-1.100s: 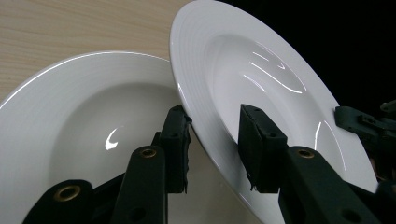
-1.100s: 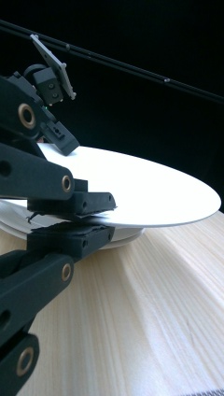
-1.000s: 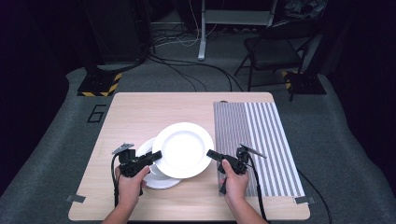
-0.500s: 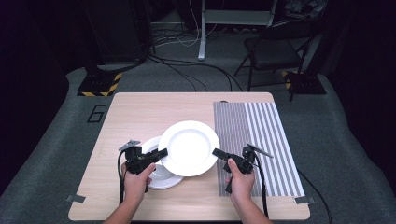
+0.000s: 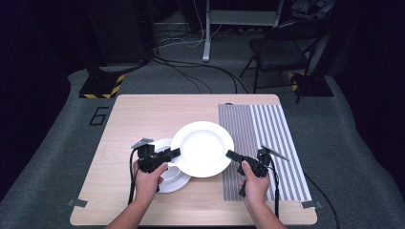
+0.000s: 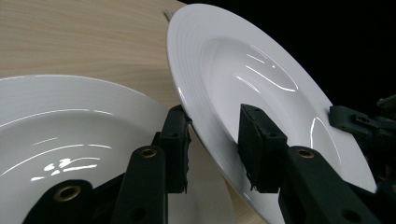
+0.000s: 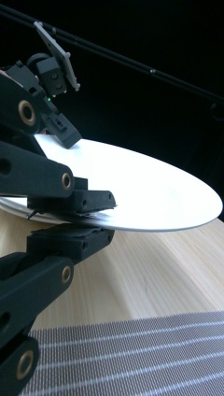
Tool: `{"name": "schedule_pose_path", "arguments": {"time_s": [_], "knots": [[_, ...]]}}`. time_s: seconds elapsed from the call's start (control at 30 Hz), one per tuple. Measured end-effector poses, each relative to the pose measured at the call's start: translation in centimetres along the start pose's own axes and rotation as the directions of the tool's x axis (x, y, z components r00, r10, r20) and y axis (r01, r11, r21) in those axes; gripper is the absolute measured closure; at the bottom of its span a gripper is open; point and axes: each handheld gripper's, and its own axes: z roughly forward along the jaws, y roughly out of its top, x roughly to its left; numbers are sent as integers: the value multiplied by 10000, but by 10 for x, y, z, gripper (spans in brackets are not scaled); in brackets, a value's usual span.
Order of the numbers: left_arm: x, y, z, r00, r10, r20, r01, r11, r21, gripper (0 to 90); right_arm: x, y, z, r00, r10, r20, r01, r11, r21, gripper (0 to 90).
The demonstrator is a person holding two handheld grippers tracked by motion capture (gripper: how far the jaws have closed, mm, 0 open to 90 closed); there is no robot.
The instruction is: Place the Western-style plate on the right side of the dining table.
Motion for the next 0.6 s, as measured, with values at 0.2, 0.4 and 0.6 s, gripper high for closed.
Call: {"name": "schedule_pose_path", "arguments": {"time_s": [0.2,0.4,0.6], "knots": [[-9,3,10,9997,58,226,-58,10000,37,641,-1,4,-10,9997,-169,173,172,9997,-149,808],[-14,5,17,9990,207,394,-212,9997,122,641,0,6,-18,9979,-532,382,540,9983,-211,795],[-20,6,25,9977,259,621,-274,9994,228,641,-3,8,-29,9944,-906,544,928,9950,-382,785]]}}
